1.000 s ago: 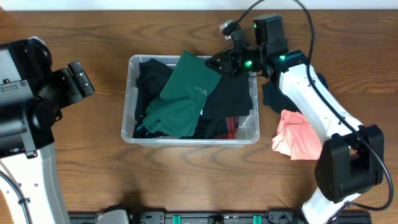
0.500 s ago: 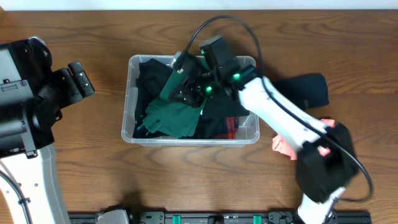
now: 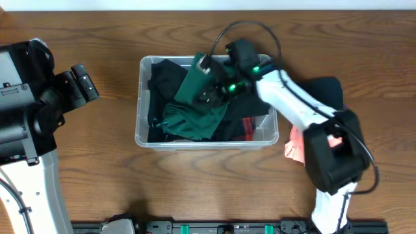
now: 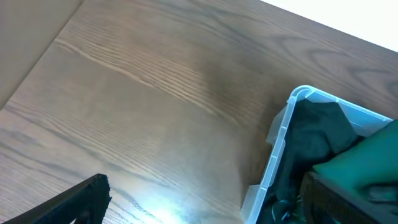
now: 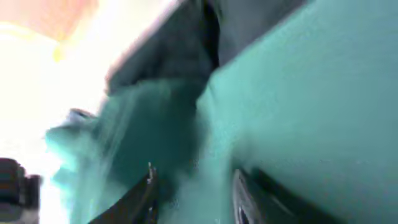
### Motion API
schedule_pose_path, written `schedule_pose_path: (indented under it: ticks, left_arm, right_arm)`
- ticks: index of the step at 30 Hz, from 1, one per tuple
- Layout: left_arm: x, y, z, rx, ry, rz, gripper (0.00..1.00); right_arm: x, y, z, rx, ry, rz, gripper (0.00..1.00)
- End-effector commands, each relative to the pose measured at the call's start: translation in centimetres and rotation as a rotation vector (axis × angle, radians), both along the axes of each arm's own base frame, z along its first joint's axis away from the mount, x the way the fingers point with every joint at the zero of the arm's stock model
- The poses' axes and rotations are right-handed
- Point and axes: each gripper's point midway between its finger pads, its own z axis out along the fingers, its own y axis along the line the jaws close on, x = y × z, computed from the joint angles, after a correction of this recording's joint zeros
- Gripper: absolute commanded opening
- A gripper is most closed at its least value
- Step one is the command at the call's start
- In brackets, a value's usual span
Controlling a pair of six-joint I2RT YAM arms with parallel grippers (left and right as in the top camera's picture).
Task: Pack container
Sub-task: 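Press and spread the green garment inside the container with the right gripper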
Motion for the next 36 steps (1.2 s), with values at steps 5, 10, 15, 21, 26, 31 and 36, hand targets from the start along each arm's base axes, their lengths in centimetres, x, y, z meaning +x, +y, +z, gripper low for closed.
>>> schedule_pose_path:
  ticks: [5,10,15,21,26,31,36]
  left_arm:
    - [-0.1,0.4,-0.1,0.005,0.005,0.018,0.98]
    - [-0.1,0.4,-0.1,0.005,0.005,0.018,0.98]
    - [-0.1,0.4,-0.1,0.005,0.005,0.018,0.98]
    - [-0.1,0.4,-0.1,0.005,0.005,0.018,0.98]
    - [-0.1,0.4,-0.1,0.005,0.005,0.018,0.98]
    - [-0.1,0.4,-0.1,0.005,0.005,0.018,0.98]
    - [-0.1,0.4,-0.1,0.005,0.005,0.018,0.98]
  right_arm:
    - [2.8,-2.9,11.5,0.124,-0.259,-0.115,0.42]
    - [5.8,-4.7,7.2,-0.044,-0.258,-0.251,0.39]
    - [6.1,-4.0,-0.2,-0.143,-0.126,-0.242,0.34]
    - [4.3,-3.6,-8.3,-0.231,0.093,-0.221,0.34]
    - [3.8,-2.9,-6.9,-0.220,0.067,-0.201,0.39]
    - [3.9,-2.6,1.0,-0.124,-0.077,-0.206,0.46]
    - [2.9,-2.1,8.4,-0.015,-0.243,-0.169,0.59]
